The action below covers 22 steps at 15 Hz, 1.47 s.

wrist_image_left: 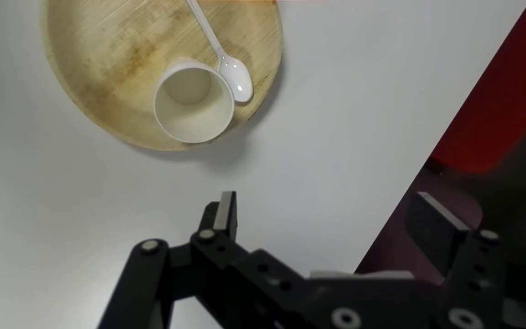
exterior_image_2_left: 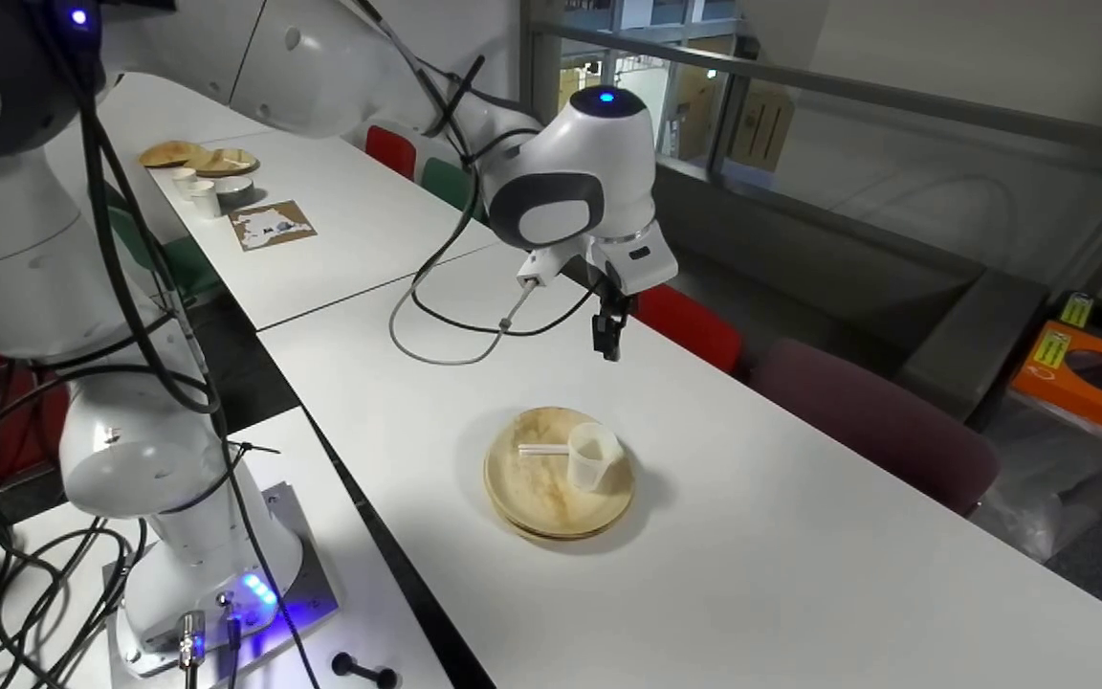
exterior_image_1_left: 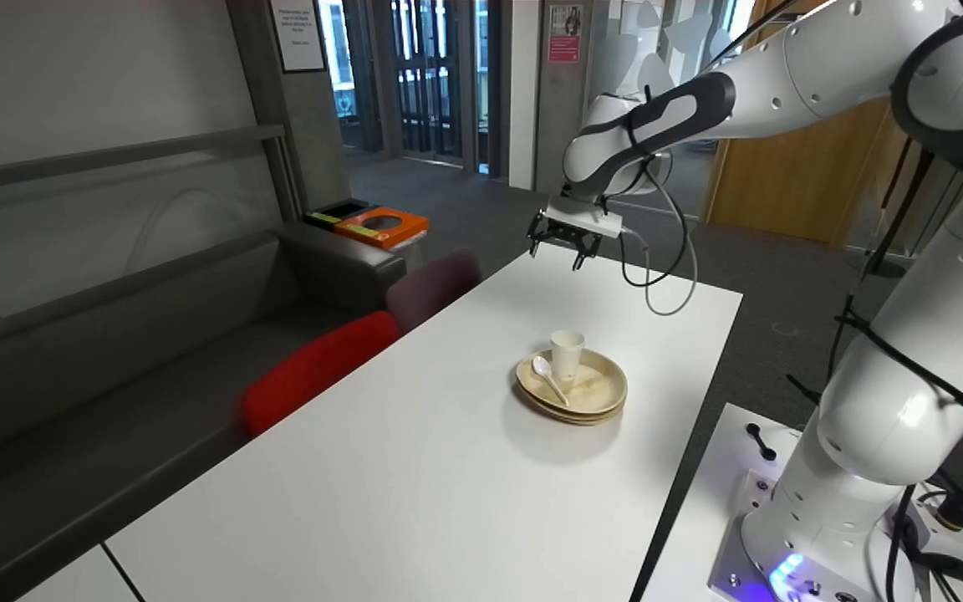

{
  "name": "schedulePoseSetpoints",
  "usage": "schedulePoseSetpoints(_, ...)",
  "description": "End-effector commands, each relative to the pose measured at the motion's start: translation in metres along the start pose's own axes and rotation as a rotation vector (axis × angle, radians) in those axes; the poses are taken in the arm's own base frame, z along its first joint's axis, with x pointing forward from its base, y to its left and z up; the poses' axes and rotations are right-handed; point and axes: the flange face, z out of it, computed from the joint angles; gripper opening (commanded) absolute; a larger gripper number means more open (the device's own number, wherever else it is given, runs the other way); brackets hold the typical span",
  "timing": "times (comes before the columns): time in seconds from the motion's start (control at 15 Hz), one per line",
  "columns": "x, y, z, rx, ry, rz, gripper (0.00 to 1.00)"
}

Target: Remove the cup from the plate

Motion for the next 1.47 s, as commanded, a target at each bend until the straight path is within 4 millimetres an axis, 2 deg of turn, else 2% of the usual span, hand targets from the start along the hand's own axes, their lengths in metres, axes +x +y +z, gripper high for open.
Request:
schedulePoseSetpoints(0.0, 0.000, 0.000, 0.000, 0.000, -0.001, -0.002, 1.00)
schedulePoseSetpoints(0.33, -0.001, 0.002, 0.003, -0.002, -0.003, 0.017, 1.00)
schedulePoseSetpoints(0.8, -0.010, 0.027, 0.041, -0.039, -0.013, 0.203, 1.00)
schedulePoseSetpoints(1.4, -0.007, 0.038, 0.102, -0.094, -0.001, 0.286, 1.00)
